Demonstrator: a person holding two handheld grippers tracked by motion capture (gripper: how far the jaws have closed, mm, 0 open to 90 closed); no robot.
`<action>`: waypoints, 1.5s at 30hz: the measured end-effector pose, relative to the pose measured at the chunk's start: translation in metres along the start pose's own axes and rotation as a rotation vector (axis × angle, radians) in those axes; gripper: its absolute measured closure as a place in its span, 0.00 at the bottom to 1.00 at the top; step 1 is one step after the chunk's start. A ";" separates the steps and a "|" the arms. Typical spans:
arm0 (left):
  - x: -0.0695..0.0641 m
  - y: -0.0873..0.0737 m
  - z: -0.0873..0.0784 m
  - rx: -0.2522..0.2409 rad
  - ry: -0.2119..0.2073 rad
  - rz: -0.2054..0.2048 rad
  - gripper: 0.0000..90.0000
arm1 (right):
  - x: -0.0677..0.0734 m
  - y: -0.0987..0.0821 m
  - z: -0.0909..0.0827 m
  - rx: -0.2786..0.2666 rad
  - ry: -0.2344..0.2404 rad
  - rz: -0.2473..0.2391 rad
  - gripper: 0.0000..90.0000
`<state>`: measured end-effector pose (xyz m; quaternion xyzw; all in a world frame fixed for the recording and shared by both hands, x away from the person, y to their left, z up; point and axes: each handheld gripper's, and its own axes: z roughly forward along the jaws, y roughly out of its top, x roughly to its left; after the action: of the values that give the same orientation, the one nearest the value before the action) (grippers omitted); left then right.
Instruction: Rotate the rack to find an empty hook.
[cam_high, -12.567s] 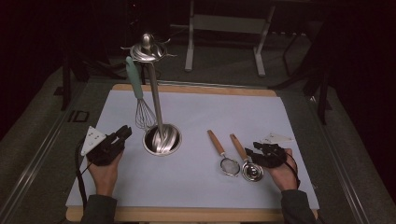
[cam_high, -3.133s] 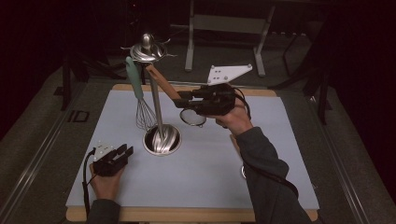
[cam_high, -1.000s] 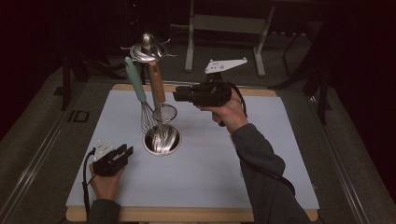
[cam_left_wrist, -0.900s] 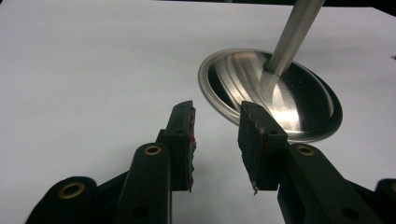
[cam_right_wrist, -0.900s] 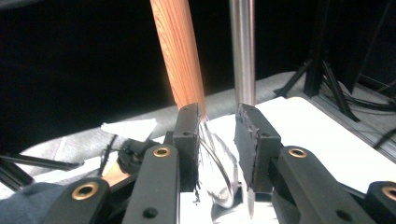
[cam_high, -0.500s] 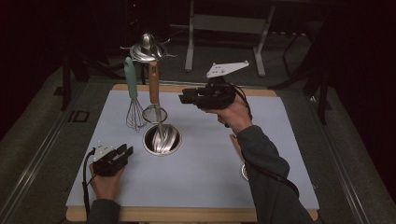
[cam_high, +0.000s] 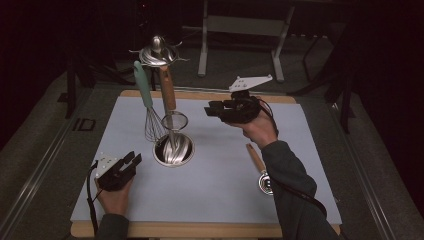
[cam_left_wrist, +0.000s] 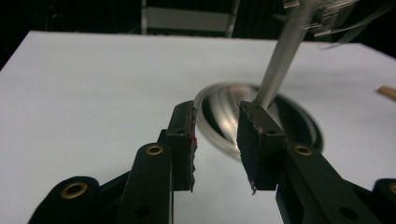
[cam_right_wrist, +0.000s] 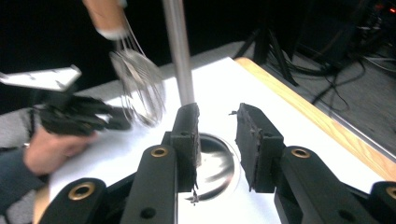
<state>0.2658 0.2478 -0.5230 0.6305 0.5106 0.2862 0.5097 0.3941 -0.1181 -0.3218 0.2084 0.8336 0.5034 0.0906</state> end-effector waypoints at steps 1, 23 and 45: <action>-0.001 0.002 -0.001 -0.005 -0.003 -0.001 0.75 | -0.001 -0.003 0.000 0.012 -0.013 -0.003 0.76; -0.020 0.086 -0.028 -0.163 -0.101 -0.002 0.80 | 0.012 -0.061 0.011 0.238 -0.193 -0.105 0.75; -0.041 0.170 -0.041 -0.411 -0.217 0.119 1.00 | 0.010 -0.138 0.007 0.259 -0.253 -0.029 0.65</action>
<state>0.2770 0.2305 -0.3448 0.5697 0.3459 0.3442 0.6613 0.3520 -0.1638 -0.4454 0.2680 0.8763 0.3603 0.1744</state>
